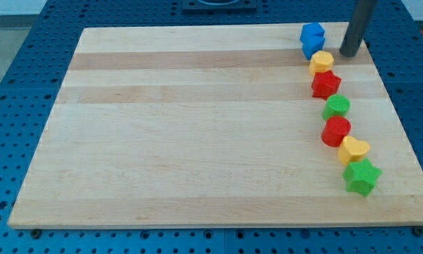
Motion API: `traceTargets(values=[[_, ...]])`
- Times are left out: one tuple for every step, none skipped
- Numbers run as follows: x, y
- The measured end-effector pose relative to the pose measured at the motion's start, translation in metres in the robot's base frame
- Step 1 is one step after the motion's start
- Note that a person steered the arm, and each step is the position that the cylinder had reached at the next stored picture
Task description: Move your arm to the right center of the board
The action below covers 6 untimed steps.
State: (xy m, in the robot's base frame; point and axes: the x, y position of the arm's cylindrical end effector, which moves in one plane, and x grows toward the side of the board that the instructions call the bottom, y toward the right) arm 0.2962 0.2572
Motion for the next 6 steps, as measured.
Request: traceTargets(values=[[0.015, 0.012], [0.037, 0.02], [0.058, 0.028], [0.081, 0.028], [0.105, 0.028], [0.129, 0.028]])
